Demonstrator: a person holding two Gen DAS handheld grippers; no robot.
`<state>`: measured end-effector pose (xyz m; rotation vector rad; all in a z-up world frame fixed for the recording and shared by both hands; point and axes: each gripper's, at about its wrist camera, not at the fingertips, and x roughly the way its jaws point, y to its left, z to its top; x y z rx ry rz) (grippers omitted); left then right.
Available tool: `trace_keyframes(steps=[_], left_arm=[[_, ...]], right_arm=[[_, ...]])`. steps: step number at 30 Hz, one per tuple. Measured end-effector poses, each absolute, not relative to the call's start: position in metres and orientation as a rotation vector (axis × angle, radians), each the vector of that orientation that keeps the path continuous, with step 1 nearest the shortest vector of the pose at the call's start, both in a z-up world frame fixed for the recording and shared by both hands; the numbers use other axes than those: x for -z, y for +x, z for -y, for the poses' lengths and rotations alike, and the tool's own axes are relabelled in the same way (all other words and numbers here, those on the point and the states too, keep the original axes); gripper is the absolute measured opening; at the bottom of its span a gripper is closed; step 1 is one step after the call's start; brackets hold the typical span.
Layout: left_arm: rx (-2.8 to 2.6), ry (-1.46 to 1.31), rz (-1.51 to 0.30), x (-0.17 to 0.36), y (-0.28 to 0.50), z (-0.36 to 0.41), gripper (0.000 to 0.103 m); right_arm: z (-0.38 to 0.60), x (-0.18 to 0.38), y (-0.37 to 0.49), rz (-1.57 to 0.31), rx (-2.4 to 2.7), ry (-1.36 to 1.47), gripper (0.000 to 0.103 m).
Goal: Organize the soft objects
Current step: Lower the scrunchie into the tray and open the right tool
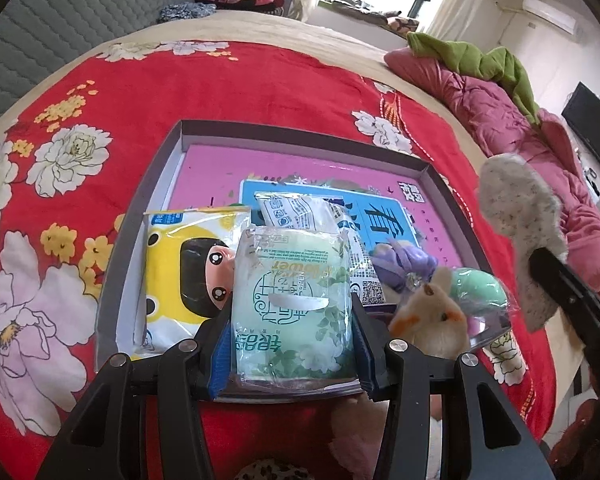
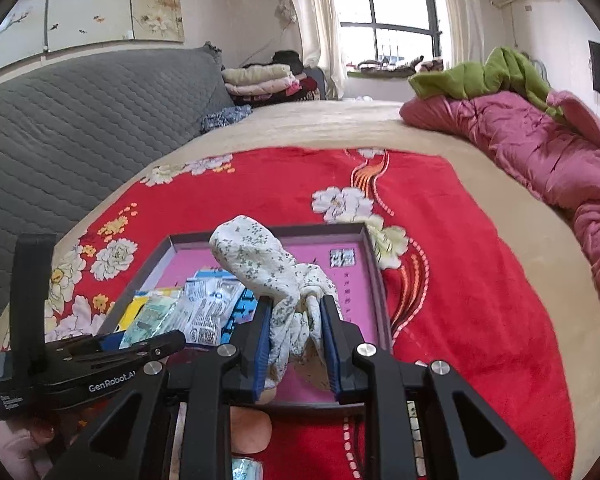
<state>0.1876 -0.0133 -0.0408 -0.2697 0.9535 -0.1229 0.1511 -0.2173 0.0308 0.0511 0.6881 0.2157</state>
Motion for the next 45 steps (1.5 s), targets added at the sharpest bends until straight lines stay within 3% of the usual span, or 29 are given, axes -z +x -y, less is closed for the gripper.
trace_keyframes(steps=[25, 36, 45], left_arm=[[0.166, -0.287, -0.974, 0.047, 0.190, 0.012, 0.051], [0.168, -0.292, -0.976, 0.047, 0.190, 0.010, 0.051], [0.163, -0.280, -0.975, 0.046, 0.189, 0.010, 0.051]], right_arm=[[0.190, 0.011, 0.163, -0.780, -0.222, -0.068, 0.027], [0.189, 0.002, 0.157, -0.741, -0.212, -0.094, 0.045], [0.193, -0.009, 0.156, -0.719, -0.208, -0.095, 0.053]])
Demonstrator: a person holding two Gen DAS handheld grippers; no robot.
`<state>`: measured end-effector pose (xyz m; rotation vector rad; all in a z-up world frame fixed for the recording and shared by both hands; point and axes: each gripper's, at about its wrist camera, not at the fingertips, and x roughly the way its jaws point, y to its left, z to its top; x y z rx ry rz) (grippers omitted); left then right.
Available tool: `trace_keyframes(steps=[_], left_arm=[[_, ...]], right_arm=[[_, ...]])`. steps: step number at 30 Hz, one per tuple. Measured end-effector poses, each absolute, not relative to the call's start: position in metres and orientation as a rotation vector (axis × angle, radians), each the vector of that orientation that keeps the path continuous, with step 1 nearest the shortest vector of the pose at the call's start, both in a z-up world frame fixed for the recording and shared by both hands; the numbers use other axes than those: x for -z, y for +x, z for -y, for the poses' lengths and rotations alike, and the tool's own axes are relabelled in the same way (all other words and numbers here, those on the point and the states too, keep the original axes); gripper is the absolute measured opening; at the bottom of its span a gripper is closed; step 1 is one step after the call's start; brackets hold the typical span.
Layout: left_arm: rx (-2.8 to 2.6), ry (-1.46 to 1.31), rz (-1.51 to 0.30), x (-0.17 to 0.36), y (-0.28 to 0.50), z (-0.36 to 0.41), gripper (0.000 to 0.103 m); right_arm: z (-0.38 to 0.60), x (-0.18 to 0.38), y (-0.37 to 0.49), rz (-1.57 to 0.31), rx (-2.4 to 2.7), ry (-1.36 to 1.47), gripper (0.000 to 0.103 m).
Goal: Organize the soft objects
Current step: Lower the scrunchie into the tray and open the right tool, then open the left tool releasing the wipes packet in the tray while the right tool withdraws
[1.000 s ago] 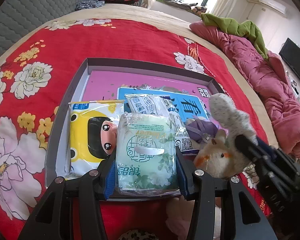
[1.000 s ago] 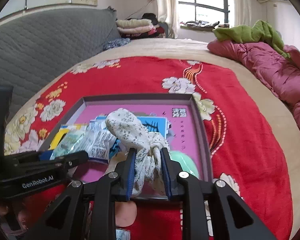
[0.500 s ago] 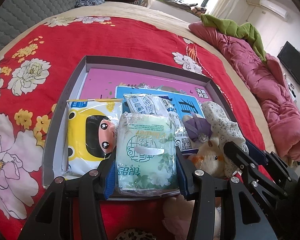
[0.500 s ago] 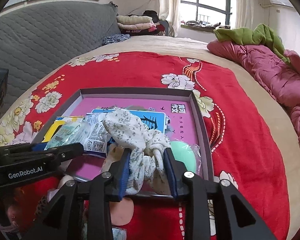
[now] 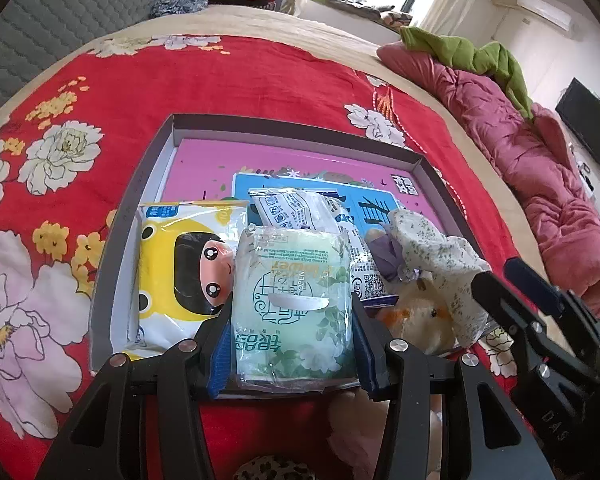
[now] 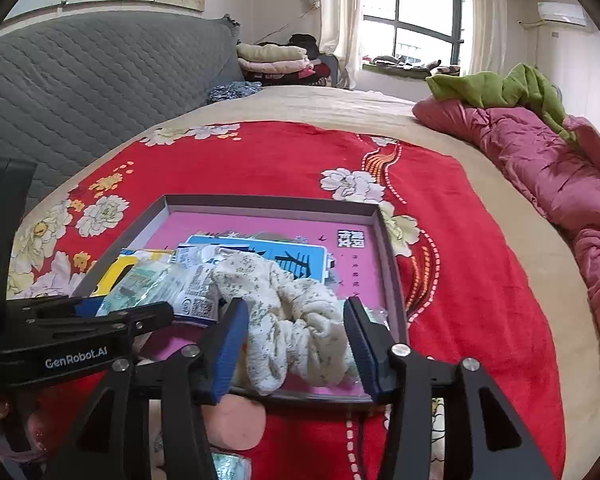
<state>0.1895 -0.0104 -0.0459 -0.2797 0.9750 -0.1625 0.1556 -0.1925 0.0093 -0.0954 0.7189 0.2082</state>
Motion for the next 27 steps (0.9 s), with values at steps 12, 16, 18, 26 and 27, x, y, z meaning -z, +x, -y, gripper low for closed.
trace_keyframes(steps=[12, 16, 18, 26, 27], left_arm=[[0.161, -0.269, -0.971, 0.044, 0.188, 0.011, 0.052], [0.179, -0.278, -0.970, 0.044, 0.188, 0.011, 0.052], [0.176, -0.271, -0.970, 0.043, 0.188, 0.012, 0.053], [0.140, -0.272, -0.940, 0.037, 0.187, 0.004, 0.063], [0.136, -0.283, -0.937, 0.036, 0.187, 0.001, 0.064]], right_arm=[[0.204, -0.016, 0.155, -0.709, -0.144, -0.085, 0.061], [0.209, -0.017, 0.155, -0.717, -0.133, -0.079, 0.063], [0.211, -0.018, 0.154, -0.712, -0.127, -0.077, 0.064], [0.217, -0.025, 0.153, -0.712, -0.112, -0.067, 0.066], [0.217, -0.027, 0.152, -0.713, -0.110, -0.068, 0.066]])
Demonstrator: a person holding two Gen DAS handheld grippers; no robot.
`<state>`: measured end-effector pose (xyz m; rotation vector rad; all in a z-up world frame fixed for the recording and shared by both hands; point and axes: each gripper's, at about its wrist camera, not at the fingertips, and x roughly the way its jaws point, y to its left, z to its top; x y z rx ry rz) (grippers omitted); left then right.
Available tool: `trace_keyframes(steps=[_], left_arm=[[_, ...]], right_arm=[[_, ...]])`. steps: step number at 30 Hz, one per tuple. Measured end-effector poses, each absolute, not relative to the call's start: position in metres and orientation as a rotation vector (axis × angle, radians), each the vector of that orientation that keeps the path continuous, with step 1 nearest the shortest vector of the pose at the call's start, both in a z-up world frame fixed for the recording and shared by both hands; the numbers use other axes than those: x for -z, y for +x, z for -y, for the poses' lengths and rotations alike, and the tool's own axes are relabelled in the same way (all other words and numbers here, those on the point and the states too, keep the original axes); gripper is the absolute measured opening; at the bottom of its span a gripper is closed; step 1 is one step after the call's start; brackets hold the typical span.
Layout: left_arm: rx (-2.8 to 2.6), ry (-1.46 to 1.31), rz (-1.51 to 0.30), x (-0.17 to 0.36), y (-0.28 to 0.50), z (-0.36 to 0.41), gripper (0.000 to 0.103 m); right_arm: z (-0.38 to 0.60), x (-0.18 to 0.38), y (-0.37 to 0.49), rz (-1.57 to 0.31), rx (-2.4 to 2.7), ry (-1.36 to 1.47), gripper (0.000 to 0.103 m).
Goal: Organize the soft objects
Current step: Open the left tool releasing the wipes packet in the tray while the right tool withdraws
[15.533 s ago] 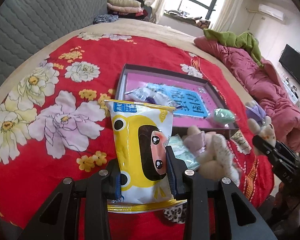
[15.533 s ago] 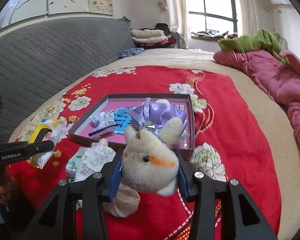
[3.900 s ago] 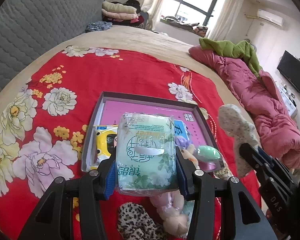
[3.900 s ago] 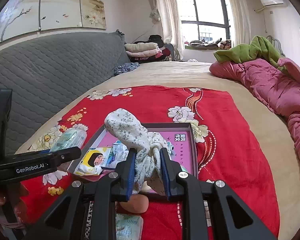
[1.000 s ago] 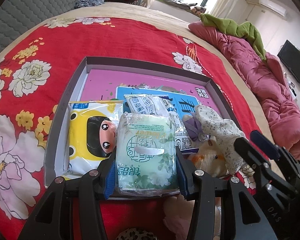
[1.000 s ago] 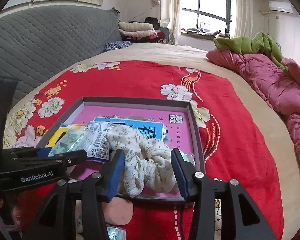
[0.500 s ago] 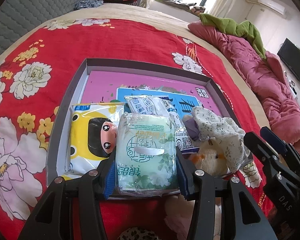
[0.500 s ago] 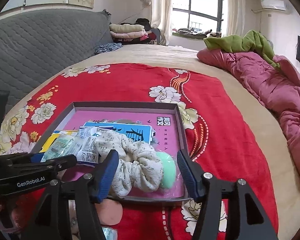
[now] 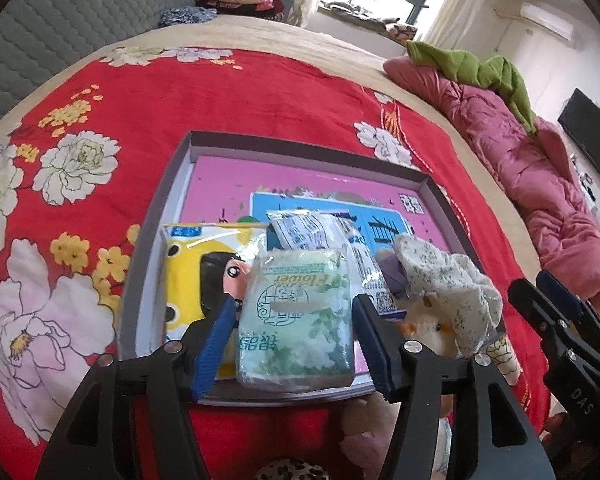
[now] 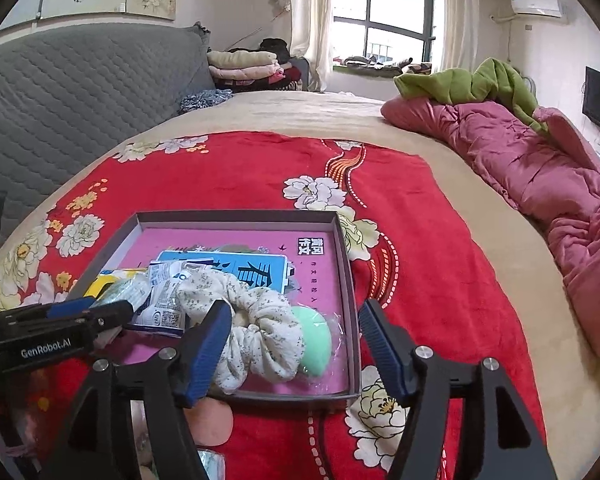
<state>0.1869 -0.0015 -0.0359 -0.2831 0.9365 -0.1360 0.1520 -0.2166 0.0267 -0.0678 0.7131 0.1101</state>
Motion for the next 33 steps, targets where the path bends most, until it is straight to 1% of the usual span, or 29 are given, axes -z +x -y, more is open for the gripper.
trace_keyframes(steps=[4, 8, 14, 22, 33], left_arm=[[0.122, -0.286, -0.923, 0.032, 0.187, -0.005, 0.065], [0.113, -0.274, -0.913, 0.031, 0.187, -0.007, 0.070], [0.122, -0.276, -0.911, 0.029, 0.187, -0.008, 0.073], [0.110, -0.270, -0.915, 0.028, 0.186, -0.012, 0.073], [0.069, -0.291, -0.853, 0.006, 0.178, -0.031, 0.074]], right_arm=[[0.216, -0.031, 0.151, -0.700, -0.104, -0.074, 0.067], [0.218, -0.034, 0.149, -0.694, -0.100, -0.066, 0.067], [0.223, -0.041, 0.149, -0.687, -0.087, -0.031, 0.067], [0.226, -0.048, 0.149, -0.685, -0.100, 0.000, 0.067], [0.224, -0.054, 0.143, -0.675, -0.111, -0.004, 0.068]])
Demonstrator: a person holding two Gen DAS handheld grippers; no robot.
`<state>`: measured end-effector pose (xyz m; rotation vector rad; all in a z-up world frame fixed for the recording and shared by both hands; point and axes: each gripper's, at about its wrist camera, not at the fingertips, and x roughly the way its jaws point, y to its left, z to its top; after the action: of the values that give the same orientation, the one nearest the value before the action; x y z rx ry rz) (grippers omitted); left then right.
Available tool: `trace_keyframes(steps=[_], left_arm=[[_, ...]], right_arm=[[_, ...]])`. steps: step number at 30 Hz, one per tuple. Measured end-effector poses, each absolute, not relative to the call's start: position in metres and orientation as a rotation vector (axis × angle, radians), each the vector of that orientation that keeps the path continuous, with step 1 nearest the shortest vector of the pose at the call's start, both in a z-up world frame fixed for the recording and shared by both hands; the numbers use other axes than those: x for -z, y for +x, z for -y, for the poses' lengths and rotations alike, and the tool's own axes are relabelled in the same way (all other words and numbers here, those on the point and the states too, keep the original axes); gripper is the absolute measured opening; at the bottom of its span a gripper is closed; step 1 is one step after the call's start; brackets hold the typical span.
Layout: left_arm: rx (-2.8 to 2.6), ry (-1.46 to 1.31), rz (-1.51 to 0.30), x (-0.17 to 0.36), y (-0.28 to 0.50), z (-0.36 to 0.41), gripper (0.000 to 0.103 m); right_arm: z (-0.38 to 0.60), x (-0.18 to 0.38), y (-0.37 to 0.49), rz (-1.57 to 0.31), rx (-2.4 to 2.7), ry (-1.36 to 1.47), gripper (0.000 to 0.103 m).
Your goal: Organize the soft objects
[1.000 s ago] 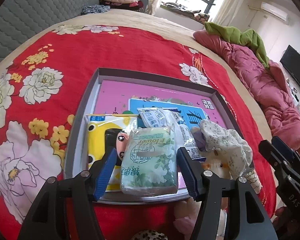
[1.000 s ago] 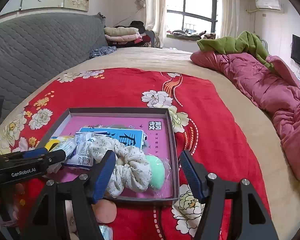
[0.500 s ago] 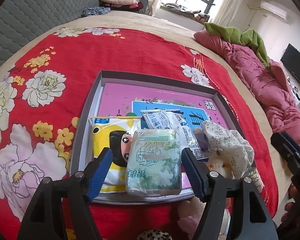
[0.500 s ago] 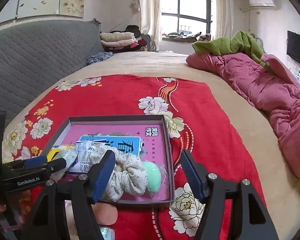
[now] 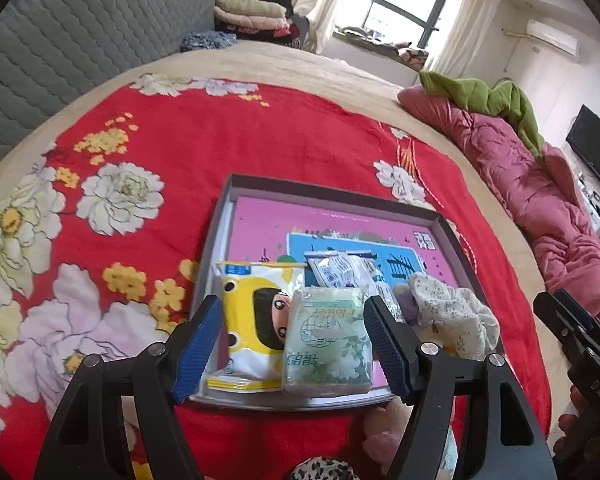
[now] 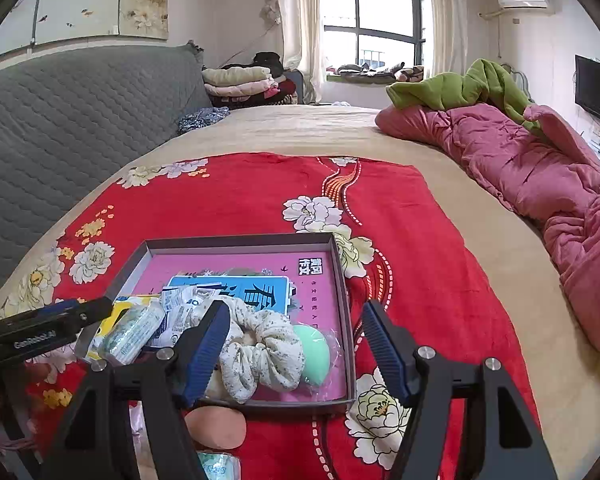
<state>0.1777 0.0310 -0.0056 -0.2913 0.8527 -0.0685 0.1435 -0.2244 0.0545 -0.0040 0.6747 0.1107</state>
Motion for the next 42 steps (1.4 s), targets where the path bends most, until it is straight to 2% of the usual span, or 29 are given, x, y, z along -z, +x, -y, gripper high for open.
trace_keyframes(steps=[8, 42], left_arm=[[0.028, -0.302, -0.806, -0.013, 0.162, -0.045, 0.075], [0.040, -0.214, -0.769, -0.074, 0.077, -0.012, 0.076]], right_arm=[[0.225, -0.060, 0.136, -0.666, -0.123, 0.006, 0.073], [0.225, -0.114, 0.077, -0.555, -0.214, 0.010, 0.073]])
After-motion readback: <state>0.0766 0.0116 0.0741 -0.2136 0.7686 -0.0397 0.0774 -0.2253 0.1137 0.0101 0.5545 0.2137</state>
